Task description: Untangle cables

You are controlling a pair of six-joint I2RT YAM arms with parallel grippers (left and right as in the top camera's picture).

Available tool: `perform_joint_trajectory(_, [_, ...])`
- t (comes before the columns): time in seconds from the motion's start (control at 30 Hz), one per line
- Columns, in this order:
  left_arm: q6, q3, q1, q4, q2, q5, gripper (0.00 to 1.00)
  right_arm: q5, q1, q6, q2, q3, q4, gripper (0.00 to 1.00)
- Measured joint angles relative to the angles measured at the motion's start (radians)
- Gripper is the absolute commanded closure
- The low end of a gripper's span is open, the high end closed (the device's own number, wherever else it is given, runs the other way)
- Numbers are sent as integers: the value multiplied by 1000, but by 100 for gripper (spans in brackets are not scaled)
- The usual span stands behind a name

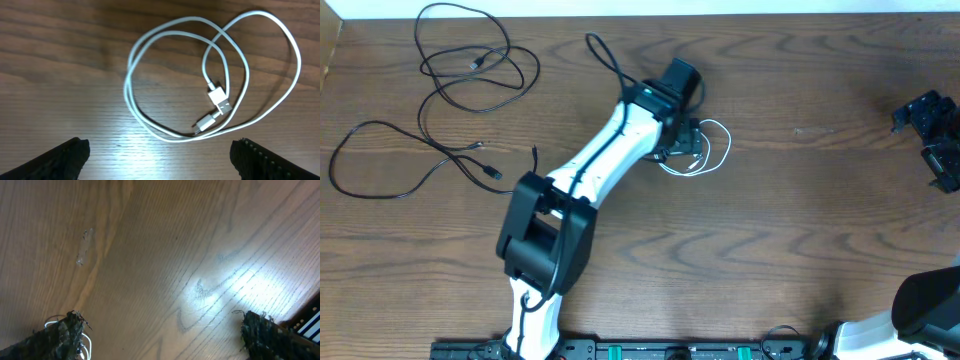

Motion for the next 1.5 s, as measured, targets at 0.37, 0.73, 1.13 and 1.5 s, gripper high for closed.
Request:
perform_joint_trajectory(0.37, [-105, -1, -9, 10, 104, -35, 45, 0, 0, 0, 0, 0, 0, 1])
perform_joint_trajectory(0.73, [-138, -2, -8, 11, 112, -51, 55, 0, 0, 0, 0, 0, 0, 1])
perform_joint_trajectory(1.13, [-163, -30, -8, 18, 133, -52, 73, 0, 0, 0, 0, 0, 0, 1])
perform_joint_trajectory(1.5, [-168, -30, -8, 19, 133, -54, 92, 0, 0, 0, 0, 0, 0, 1])
